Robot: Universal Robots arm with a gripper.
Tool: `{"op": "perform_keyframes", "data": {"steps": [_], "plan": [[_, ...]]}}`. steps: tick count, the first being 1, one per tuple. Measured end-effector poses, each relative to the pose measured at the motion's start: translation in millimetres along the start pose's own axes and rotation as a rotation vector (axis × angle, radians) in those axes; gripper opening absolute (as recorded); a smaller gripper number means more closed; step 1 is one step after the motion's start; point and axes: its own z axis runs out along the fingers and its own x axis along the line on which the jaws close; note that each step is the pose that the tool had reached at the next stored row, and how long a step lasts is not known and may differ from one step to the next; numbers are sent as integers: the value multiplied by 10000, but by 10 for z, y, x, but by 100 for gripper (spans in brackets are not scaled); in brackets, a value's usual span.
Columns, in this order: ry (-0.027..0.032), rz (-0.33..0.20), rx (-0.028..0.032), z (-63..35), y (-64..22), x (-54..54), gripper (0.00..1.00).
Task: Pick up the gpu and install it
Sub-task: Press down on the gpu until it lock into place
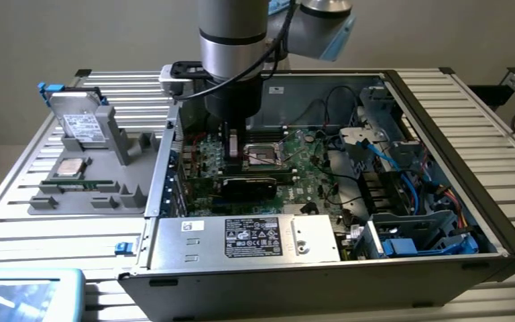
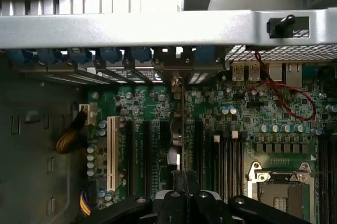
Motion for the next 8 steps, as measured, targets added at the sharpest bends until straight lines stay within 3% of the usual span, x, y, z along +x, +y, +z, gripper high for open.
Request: {"op": "perform_keyframes", "data": {"steps": [3, 6, 8], "plan": [[-1, 0, -3, 19, -136, -3, 12], [1, -2, -29, 69, -171, 10, 12], [2, 5, -85, 94, -172, 19, 12]]}}
